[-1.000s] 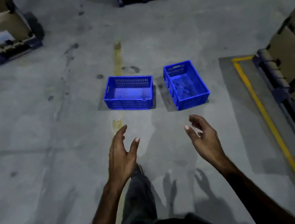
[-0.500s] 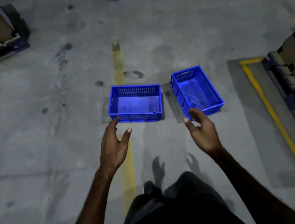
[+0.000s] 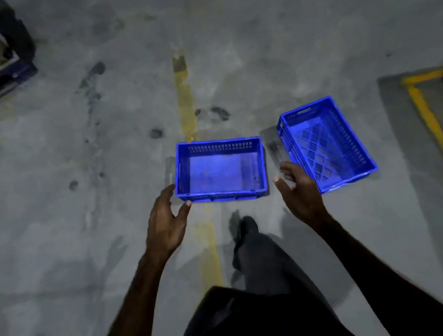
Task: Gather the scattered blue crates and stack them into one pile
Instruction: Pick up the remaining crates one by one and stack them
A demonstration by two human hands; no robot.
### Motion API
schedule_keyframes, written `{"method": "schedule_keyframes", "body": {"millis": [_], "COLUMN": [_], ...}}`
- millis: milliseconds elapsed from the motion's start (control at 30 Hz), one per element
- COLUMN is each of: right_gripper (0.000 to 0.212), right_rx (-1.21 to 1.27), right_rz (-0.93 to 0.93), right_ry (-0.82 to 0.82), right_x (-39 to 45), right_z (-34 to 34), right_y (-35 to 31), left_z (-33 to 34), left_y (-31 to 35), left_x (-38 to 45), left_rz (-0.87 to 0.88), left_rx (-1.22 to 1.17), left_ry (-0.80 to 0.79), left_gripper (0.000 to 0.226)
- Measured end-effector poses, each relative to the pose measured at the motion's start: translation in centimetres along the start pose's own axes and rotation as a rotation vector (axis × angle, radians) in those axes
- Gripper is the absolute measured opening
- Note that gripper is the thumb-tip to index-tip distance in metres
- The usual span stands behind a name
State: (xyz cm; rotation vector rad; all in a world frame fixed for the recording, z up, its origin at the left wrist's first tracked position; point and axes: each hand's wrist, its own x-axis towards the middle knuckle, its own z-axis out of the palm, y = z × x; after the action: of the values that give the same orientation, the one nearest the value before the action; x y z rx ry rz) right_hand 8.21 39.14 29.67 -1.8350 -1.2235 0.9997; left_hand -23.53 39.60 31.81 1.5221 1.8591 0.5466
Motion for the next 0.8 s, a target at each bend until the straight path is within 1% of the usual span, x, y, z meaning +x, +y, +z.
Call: {"method": "schedule_keyframes", "body": {"millis": [67,100,233,300,400,567,700,800], "right_gripper": [0.040,0.042,0.050,0.050,0.048,0.043,0.044,0.046], "right_rx": [-0.040,-0.068,-0.216,-0.252,-0.252,-0.230,-0.220,-0.256], "right_rz": [0.011,0.019,0.046,0.052,0.129,0.252,0.348,0.366], "right_ry": [-0.029,-0.048,-0.152,-0.167,-0.174,-0.124,-0.074,-0.050], "right_x": [3.5,5.5,11.8,14.8,18.5,24.7,28.9,31.9], "right_z": [0.9,1.4,3.0,4.5,7.3,13.5,18.5,21.5], "right_y": [0.5,0.7,1.8,3.2,6.4,16.2,25.7,32.7], "left_z": [0.1,0.2,1.6,2.8,5.0,10.9,17.5,22.3], "left_y": [-0.2,-0.5,-2.5,-4.4,-8.4,-17.7,-27.3,-33.4], "left_x": [3.3,5.1,11.4,14.9,19.7,28.0,34.4,38.0], "left_rz": [-0.056,-0.076,-0.145,-0.181,-0.243,-0.289,-0.320,-0.337], "left_rx": [-0.019,-0.020,-0.044,-0.053,-0.048,-0.020,0.041,0.077], "left_ry": [-0.009,-0.020,-0.045,-0.060,-0.076,-0.121,-0.151,-0.164], "left_gripper": [0.068,0.068,0.058,0.056,0.054,0.052,0.053,0.056]}}
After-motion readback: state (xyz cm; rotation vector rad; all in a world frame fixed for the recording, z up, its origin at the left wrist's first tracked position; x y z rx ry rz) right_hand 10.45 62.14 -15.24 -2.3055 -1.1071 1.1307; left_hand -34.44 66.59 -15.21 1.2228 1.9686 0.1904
